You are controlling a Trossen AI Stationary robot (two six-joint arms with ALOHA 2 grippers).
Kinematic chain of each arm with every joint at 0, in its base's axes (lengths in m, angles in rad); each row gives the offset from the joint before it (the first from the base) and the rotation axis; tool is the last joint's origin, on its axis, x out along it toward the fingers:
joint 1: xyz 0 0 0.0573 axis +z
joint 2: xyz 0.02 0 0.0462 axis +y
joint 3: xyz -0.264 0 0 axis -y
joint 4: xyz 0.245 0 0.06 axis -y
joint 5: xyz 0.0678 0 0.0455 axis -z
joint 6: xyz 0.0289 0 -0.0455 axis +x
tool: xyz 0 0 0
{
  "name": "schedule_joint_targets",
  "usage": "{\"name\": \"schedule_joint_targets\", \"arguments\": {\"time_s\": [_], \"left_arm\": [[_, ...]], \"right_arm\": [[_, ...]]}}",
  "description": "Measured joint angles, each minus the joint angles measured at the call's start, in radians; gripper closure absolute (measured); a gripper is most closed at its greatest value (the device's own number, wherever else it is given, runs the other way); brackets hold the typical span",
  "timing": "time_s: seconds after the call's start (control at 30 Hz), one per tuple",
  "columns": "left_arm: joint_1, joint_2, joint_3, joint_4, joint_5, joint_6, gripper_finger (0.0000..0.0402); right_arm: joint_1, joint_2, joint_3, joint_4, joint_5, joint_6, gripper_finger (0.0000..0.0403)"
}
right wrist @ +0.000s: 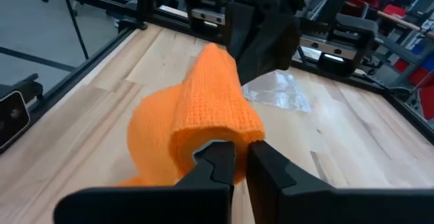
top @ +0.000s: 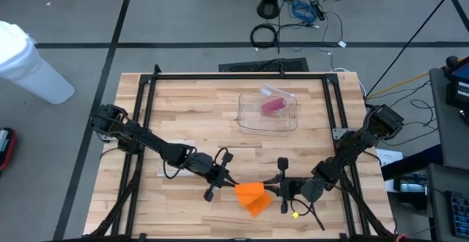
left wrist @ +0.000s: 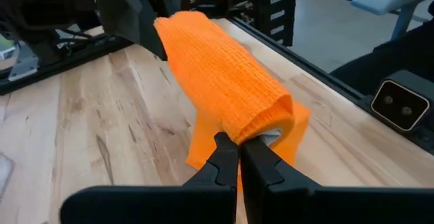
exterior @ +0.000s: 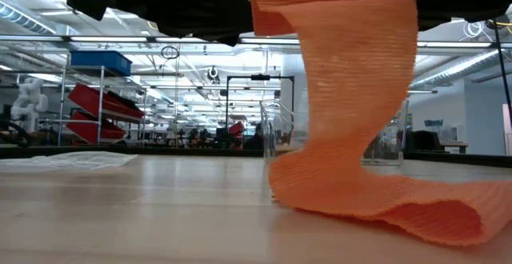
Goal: Roll bandage
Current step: Roll the orange bandage
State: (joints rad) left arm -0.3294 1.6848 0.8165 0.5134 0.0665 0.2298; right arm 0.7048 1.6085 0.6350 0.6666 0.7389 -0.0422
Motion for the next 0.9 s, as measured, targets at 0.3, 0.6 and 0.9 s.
{"name": "schedule_joint_targets", "arguments": {"time_s": [0.3,0.6,0.9], "left_arm": [[0.0,0.0,0.0,0.001,-0.006,-0.013,0.0401],[0.001,0.0,0.0,0.004,-0.012,-0.014,0.0401],[0.002,-0.03,0.005,-0.035,-0.042,-0.051,0.0401]], "right_arm": [[0.001,0.0,0.0,-0.011,-0.001,0.05,0.0388],[0.001,0.0,0.0,-0.013,-0.003,0.03,0.0395],[0.035,0.002,0.001,0.003,0.136,-0.086,0.04]]}}
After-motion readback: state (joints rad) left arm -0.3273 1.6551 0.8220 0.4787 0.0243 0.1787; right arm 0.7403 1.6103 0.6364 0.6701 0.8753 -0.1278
